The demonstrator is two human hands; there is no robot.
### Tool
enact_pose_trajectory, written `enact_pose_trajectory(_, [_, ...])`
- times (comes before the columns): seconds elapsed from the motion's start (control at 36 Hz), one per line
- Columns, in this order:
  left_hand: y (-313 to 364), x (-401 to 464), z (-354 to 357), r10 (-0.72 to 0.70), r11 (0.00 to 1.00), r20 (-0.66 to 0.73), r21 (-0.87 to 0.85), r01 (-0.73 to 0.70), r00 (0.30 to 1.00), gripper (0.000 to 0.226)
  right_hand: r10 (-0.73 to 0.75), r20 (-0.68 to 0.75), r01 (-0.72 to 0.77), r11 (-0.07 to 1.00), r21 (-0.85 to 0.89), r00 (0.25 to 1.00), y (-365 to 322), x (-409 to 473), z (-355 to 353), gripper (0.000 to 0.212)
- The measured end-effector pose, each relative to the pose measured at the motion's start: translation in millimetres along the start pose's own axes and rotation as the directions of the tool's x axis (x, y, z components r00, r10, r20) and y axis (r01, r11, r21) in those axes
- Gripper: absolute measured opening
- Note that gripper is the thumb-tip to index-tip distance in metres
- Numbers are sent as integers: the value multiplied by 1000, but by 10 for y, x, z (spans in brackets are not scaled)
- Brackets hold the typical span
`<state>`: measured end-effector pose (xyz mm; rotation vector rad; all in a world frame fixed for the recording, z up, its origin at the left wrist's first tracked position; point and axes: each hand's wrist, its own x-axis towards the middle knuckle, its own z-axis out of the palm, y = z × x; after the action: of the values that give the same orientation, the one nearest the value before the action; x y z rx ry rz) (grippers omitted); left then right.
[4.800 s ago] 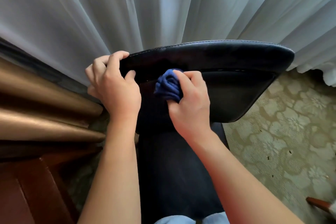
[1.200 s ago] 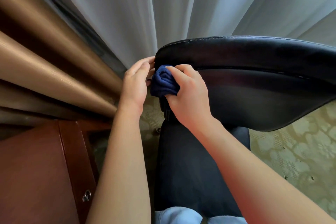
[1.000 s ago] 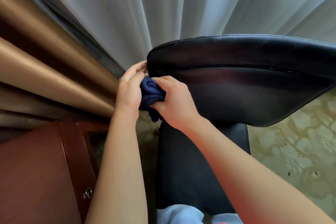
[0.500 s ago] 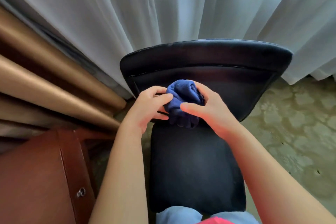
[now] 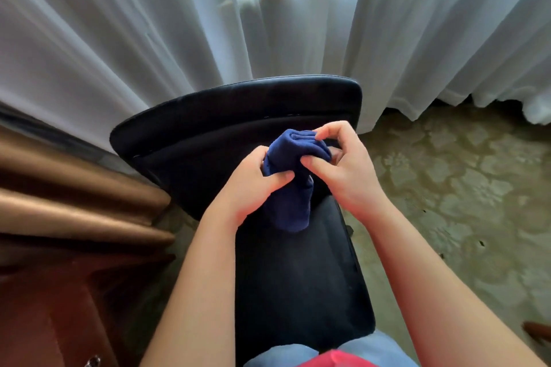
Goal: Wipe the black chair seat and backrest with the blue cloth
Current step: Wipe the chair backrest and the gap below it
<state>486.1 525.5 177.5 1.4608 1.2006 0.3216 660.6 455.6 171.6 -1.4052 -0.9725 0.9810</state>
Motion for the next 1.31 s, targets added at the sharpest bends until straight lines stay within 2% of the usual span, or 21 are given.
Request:
enact_pose_trajectory(0.08, [15,42,95,-16,999,-10,-28,16,1000,21,-17,2,17,999,-35,1000,8,-1,-101,31])
enact_pose_trajectory(0.17, [11,61,177,-17,1000,-3,-25,17,1000,26,-123,-33,116,980,-162,992,14,1,-136,34])
enact_pose_trajectory(0.28, [-10,67,253,-27,998,22,-55,28,999,32,-228,-89,191,931,-312,970,51,5,-150,24])
enact_pose_trajectory(0.39, [-12,75,287,-58,996,1,-62,58,998,27,-234,-106,193,934,-302,966,73,-28,-144,22])
enact_pose_trajectory(0.47, [-13,81,262,-67,998,28,-7,67,997,30,-165,-66,147,965,-220,984,73,-36,-141,25])
enact_pose_trajectory(0.56, [-11,91,197,-46,989,26,140,42,999,53,-120,46,127,970,-208,992,51,0,-219,26])
enact_pose_trajectory(0.64, [59,79,131,114,957,18,266,-115,993,95,-129,179,174,948,-267,975,35,46,-258,29])
enact_pose_trajectory(0.69, [121,92,113,245,895,93,360,-262,965,88,-122,213,182,941,-287,969,33,77,-266,30])
enact_pose_trajectory(0.78, [131,179,132,280,845,133,437,-309,951,42,-140,206,192,946,-261,968,10,141,-284,30])
enact_pose_trajectory(0.83, [146,243,160,332,823,103,455,-341,938,23,-130,154,164,959,-231,979,-8,181,-265,33])
enact_pose_trajectory(0.94, [187,339,228,442,776,1,500,-383,897,25,-28,-128,17,996,-90,991,77,235,-188,33])
enact_pose_trajectory(1.03, [197,409,309,374,808,-25,499,-313,927,31,41,-289,-79,990,-120,956,214,290,-141,25])
enact_pose_trajectory(1.11, [176,512,323,339,797,-12,536,-280,941,32,23,-332,-81,984,-161,943,288,335,-106,17])
enact_pose_trajectory(1.14, [156,552,308,362,786,-41,551,-281,931,31,-1,-330,-55,986,-160,944,298,350,-90,16])
enact_pose_trajectory(1.19, [113,631,270,446,757,-184,599,-260,876,25,-56,-327,0,986,-169,943,320,399,-65,16])
enact_pose_trajectory(1.25, [114,697,218,520,752,-374,627,-203,768,21,-119,-332,43,972,-229,936,348,468,-51,16])
enact_pose_trajectory(1.31, [158,761,176,565,741,-489,655,-148,665,25,-184,-342,77,950,-303,921,386,542,-53,18])
